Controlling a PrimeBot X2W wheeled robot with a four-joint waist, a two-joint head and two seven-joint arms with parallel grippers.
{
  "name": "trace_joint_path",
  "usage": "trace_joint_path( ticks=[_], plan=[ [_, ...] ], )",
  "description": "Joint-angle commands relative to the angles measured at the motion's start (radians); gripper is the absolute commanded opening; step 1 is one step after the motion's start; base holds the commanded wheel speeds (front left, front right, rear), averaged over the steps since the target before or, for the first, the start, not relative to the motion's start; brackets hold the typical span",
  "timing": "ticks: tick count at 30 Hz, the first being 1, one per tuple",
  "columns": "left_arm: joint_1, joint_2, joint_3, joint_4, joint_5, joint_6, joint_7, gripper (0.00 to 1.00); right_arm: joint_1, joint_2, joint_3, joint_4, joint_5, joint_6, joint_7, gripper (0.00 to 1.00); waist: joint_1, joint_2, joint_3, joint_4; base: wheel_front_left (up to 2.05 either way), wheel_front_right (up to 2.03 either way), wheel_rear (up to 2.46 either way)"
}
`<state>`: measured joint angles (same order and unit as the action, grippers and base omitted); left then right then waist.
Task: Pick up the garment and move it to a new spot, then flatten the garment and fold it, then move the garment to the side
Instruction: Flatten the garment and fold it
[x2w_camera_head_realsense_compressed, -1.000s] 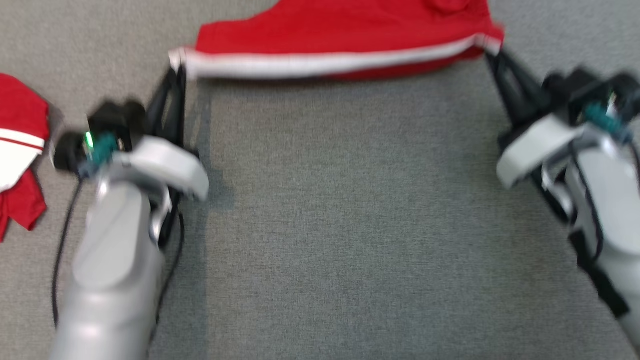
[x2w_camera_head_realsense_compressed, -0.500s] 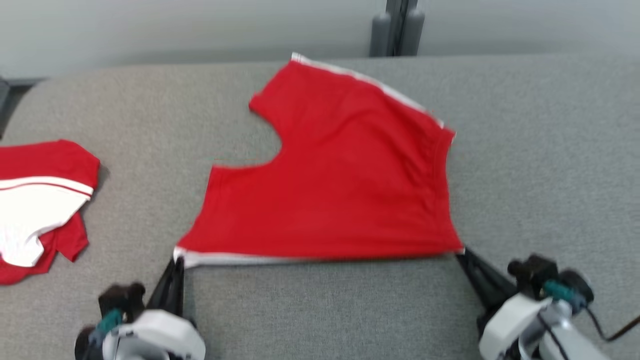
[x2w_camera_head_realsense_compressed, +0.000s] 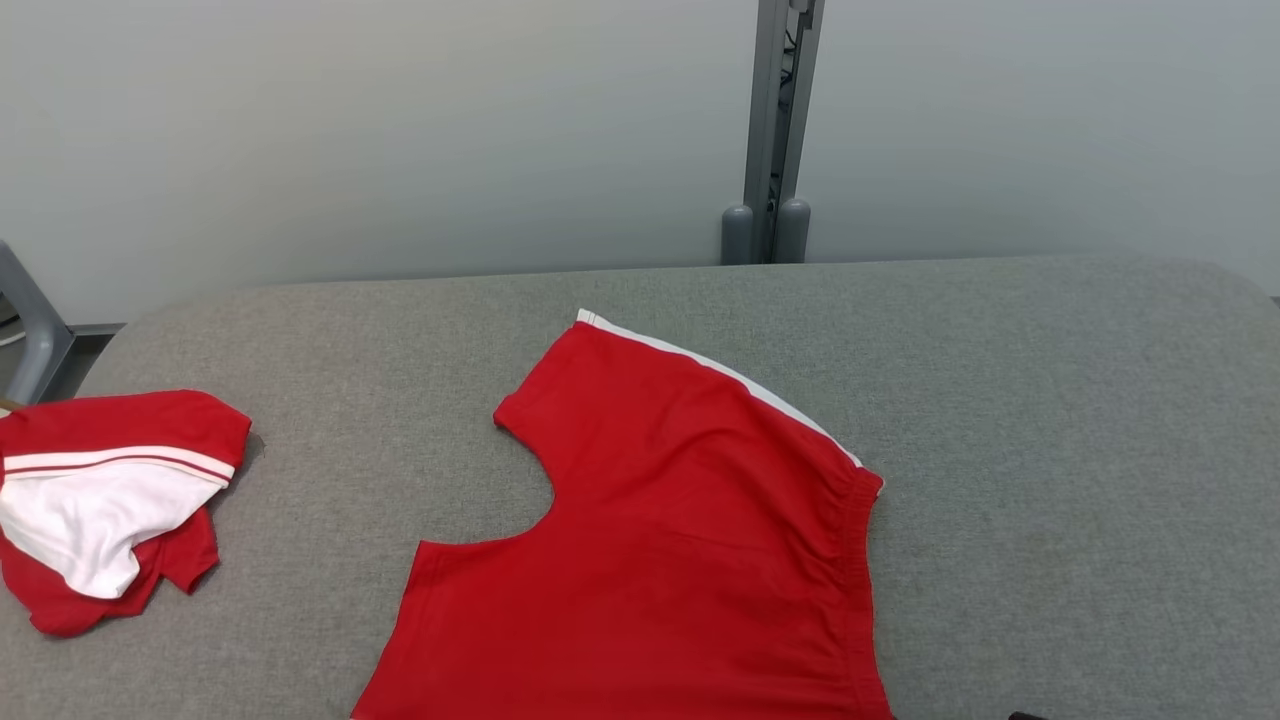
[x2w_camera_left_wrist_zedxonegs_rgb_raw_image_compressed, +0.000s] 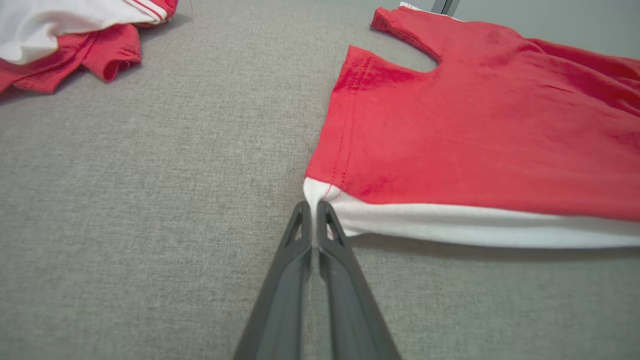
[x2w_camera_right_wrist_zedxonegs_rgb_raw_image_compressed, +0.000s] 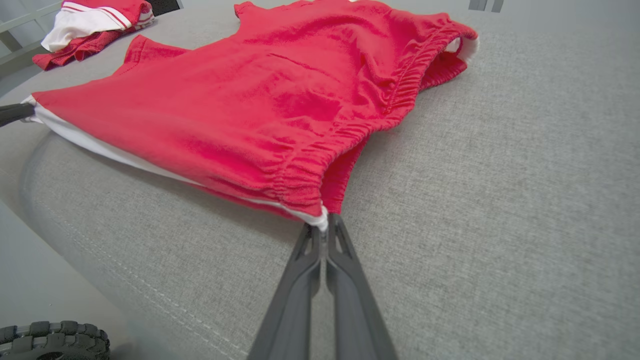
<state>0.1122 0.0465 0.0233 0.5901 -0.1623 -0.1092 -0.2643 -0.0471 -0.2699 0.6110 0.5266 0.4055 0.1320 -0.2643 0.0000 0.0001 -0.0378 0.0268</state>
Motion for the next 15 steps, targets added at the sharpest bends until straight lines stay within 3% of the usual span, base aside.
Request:
trace_joint_path(
  ticks=[1, 7, 15],
  plan=[
    [0.018, 0.008, 0.009, -0.010, -0.010, -0.002, 0.000, 0.00, 0.017, -0.008, 0.004, -0.002, 0.007, -0.002, 0.000, 0.00, 0.0000, -0.0001, -0.016, -0.004, 0.00, 0.00, 0.00],
    [0.028, 0.007, 0.001, -0.066, -0.020, -0.006, 0.000, 0.00, 0.043, -0.006, -0.013, -0.027, 0.018, -0.002, 0.000, 0.00, 0.0000, -0.0001, -0.015, -0.004, 0.00, 0.00, 0.00],
    [-0.147, 0.019, -0.030, -0.113, 0.019, -0.019, 0.000, 0.00, -0.035, 0.035, -0.101, -0.092, 0.024, -0.001, 0.000, 0.00, 0.0000, -0.0001, 0.042, -0.027, 0.00, 0.00, 0.00]
  ],
)
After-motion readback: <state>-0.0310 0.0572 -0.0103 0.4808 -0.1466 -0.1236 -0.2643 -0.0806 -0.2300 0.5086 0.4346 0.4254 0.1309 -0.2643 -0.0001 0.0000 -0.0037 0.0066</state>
